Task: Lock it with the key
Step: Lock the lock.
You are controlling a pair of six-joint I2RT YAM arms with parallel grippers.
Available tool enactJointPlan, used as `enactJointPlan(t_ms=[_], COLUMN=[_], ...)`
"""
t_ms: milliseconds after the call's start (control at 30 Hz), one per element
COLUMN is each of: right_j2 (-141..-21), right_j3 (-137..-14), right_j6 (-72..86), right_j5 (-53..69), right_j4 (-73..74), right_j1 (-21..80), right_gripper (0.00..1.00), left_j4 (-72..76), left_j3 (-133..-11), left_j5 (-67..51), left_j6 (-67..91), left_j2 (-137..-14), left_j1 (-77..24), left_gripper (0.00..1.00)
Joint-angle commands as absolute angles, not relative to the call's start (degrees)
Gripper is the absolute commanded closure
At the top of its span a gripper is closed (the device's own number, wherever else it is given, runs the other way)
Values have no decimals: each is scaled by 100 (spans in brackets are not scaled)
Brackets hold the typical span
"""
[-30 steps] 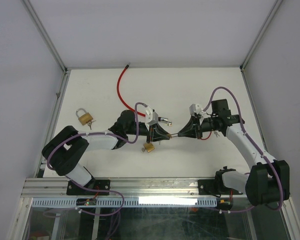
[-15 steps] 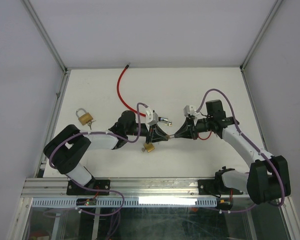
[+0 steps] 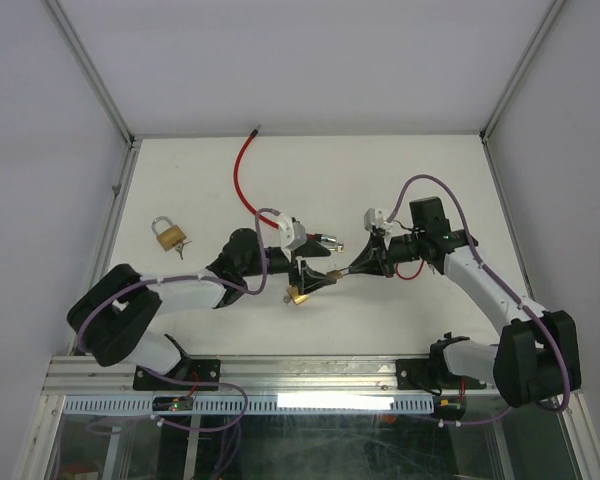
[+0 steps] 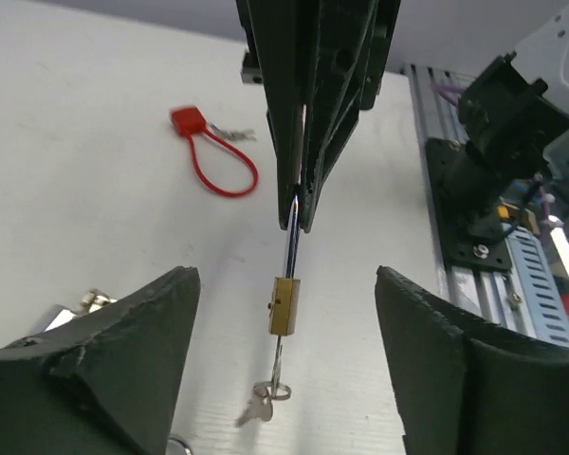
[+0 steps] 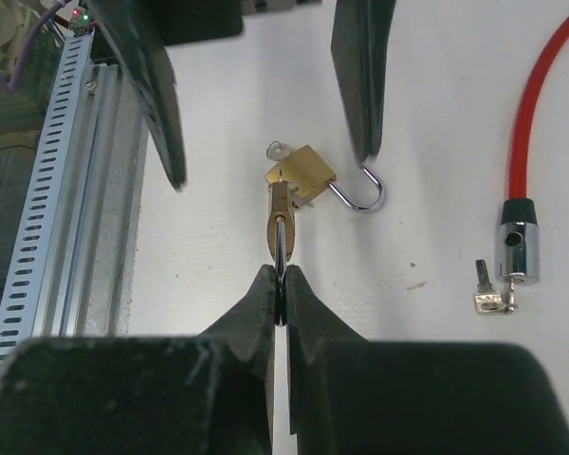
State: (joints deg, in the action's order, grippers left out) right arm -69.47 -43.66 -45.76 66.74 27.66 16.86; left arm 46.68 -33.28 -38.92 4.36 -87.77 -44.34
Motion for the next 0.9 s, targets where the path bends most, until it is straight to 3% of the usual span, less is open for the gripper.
enactJointPlan(t_ms=[0, 133, 333, 867], right_j2=[-6630, -6607, -6552, -6478], right_j3=[-4784, -4846, -4885, -4847], right_j6=[-5180, -5318, -5361, -5245], right_j5=[6940, 7002, 7168, 7277], right_j4=[3539, 3704, 3802, 3729], right_j1=[1490, 1438, 1318, 1046], right_gripper=[100, 100, 100, 100], left_j4=[5555, 5687, 5225, 6083], left_j3=[-2662, -1819, -1375, -944], left_j5=[-2836, -2096, -2013, -2519], left_j6=[610, 897, 1405, 2752], left_j2=[-7570, -6665, -5762, -5550], left_j1=[-4499, -4482, -4439, -4444], left_gripper=[18, 1, 1, 2])
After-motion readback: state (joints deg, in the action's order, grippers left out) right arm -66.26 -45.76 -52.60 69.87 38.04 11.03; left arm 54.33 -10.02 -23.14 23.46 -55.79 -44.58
